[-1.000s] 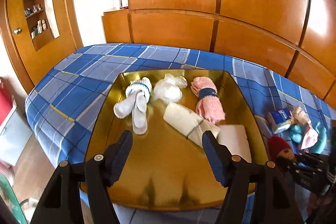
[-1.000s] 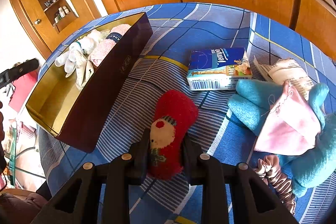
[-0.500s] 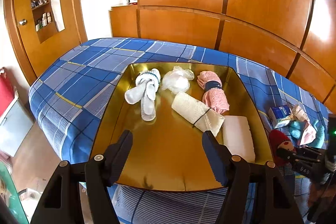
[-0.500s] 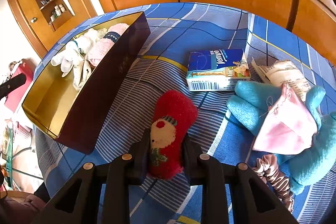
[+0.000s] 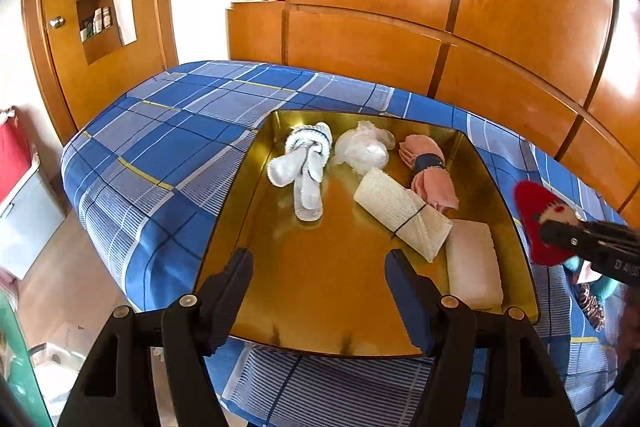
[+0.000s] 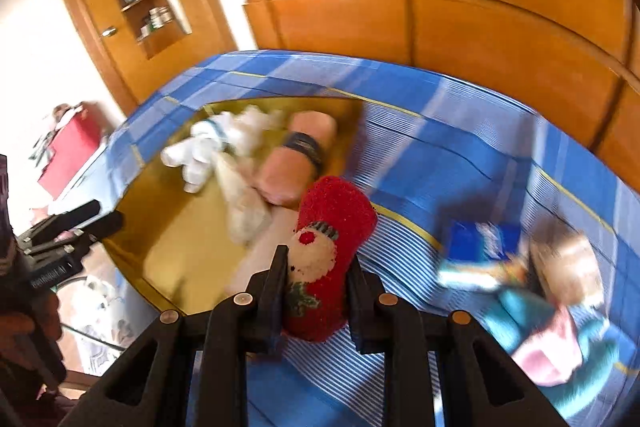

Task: Organize soft objects
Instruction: 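Carry the red Santa sock into the gold tray with the right gripper and release, then withdraw both grippers from the tray toward the remaining items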

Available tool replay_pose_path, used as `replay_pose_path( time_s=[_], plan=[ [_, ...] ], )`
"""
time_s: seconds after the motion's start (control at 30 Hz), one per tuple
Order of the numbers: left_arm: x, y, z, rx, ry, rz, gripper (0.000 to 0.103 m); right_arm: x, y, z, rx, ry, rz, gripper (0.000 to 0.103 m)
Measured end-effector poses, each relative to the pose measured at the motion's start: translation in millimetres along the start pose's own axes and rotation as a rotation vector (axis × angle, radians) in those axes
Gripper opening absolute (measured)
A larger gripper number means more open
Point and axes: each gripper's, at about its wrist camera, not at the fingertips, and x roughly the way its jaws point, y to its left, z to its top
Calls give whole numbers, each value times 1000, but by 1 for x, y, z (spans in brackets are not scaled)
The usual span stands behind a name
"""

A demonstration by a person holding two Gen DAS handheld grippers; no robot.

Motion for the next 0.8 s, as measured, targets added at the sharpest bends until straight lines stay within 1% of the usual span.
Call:
replay_pose_path(
  time_s=[0.2, 0.27, 0.4, 0.47, 0.6, 0.73, 0.8],
  plan=[
    [-1, 15, 0, -36, -5, 7, 69, 31, 45, 26, -88, 57, 95, 24],
    [0, 19, 0, -46, -4, 11, 69, 43, 58, 33, -95, 84, 135, 24],
    [1, 25, -1, -64, 3, 9, 69, 77, 80, 45, -101, 140, 166, 24],
    [2, 26, -1, -65, 4, 10, 69, 97, 92, 49, -117, 170, 151, 24],
    [3, 30, -2, -76, 9, 11, 69, 131, 94, 55, -102, 200, 77, 27],
    [4, 34, -3, -83, 13, 17, 69, 133, 89, 58, -70, 177, 66, 34],
    [5, 34, -4, -85, 17, 17, 69, 131, 88, 60, -64, 172, 57, 40]
  ],
)
